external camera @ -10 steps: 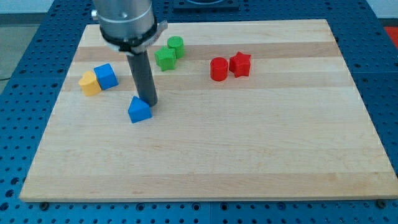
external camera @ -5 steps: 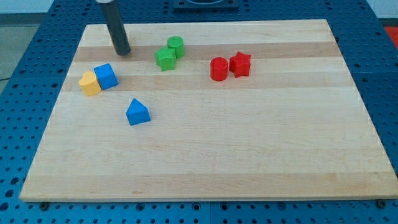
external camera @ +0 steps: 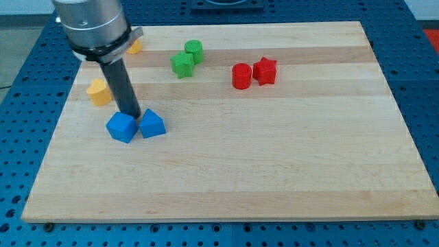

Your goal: Separate blue and the yellow blocks

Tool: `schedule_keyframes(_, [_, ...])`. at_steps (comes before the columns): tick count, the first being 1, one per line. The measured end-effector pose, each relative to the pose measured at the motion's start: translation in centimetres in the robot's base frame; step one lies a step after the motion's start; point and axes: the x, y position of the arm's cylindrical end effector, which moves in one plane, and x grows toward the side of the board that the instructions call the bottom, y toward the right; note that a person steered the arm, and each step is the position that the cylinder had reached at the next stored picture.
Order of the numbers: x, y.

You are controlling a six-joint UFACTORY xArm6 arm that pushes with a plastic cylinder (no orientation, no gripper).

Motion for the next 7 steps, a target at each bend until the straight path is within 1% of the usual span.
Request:
schedule_keyframes(1, [-0.4,-3.3])
schedule_keyframes(2, [1.2,-6.1])
schedule_keyframes(3, [4.1,-4.9])
schedule_keyframes(4, [3.9,-0.8])
schedule_keyframes(5, [3.3,1.6])
schedule_keyframes(6, [3.2,-2.2])
schedule_keyframes(7, [0.4,-4.9])
